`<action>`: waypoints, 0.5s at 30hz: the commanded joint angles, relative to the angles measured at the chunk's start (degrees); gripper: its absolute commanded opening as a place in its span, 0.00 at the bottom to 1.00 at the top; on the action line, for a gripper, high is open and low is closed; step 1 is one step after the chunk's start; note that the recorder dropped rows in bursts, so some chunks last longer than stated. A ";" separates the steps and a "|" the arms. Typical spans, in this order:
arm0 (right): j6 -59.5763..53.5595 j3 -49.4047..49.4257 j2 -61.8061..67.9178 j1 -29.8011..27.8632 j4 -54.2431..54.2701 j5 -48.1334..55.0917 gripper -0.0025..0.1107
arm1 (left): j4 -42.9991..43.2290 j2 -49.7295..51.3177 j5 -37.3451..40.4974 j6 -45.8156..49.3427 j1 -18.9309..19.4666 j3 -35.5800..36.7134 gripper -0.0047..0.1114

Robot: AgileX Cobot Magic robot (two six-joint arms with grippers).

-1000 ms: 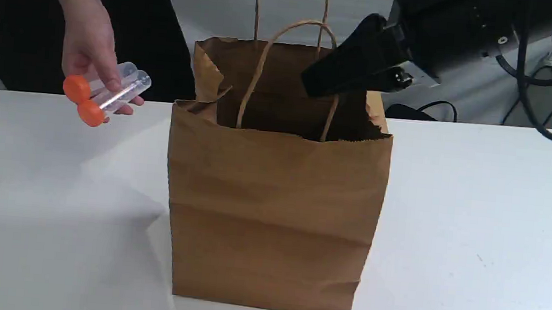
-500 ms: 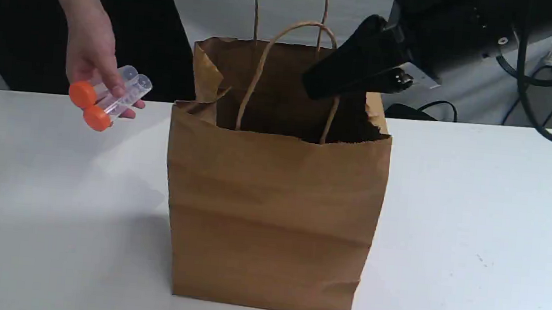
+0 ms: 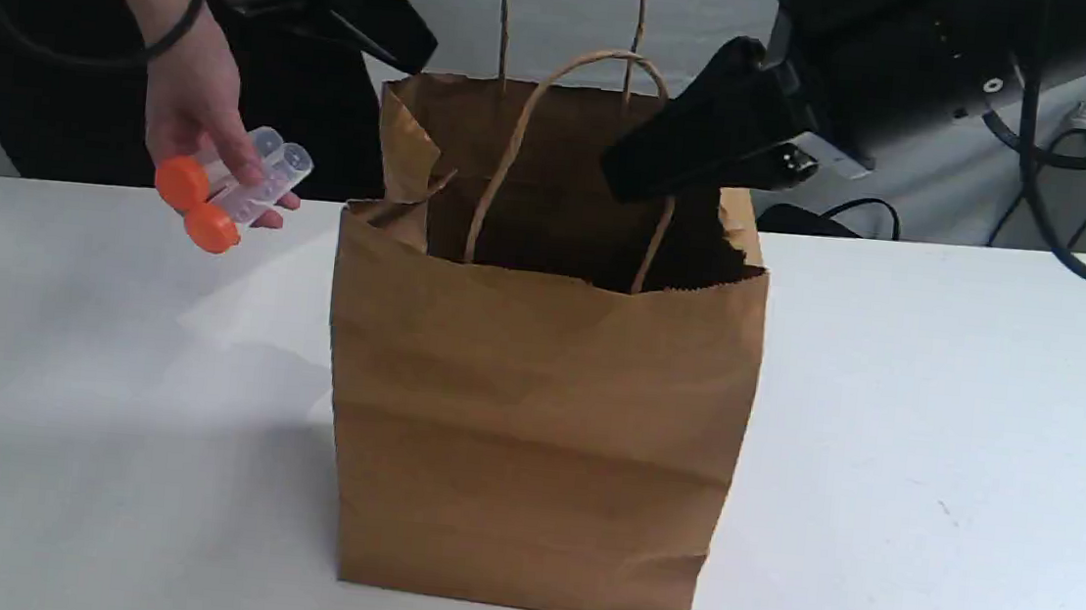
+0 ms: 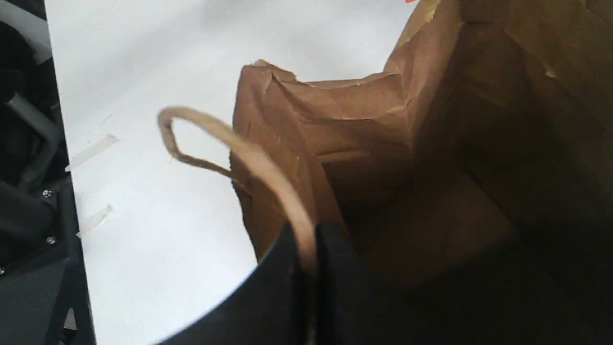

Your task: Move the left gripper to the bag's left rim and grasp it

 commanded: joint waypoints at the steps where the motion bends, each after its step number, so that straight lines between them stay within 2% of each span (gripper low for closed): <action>1: 0.16 -0.11 -0.12 0.02 -0.50 0.52 0.02 | 0.98 1.07 -2.60 0.42 -0.52 -1.33 0.46; 15: 0.29 -0.11 -0.12 0.02 -0.50 0.52 0.02 | -1.58 5.68 -5.63 2.19 -0.52 -1.64 0.46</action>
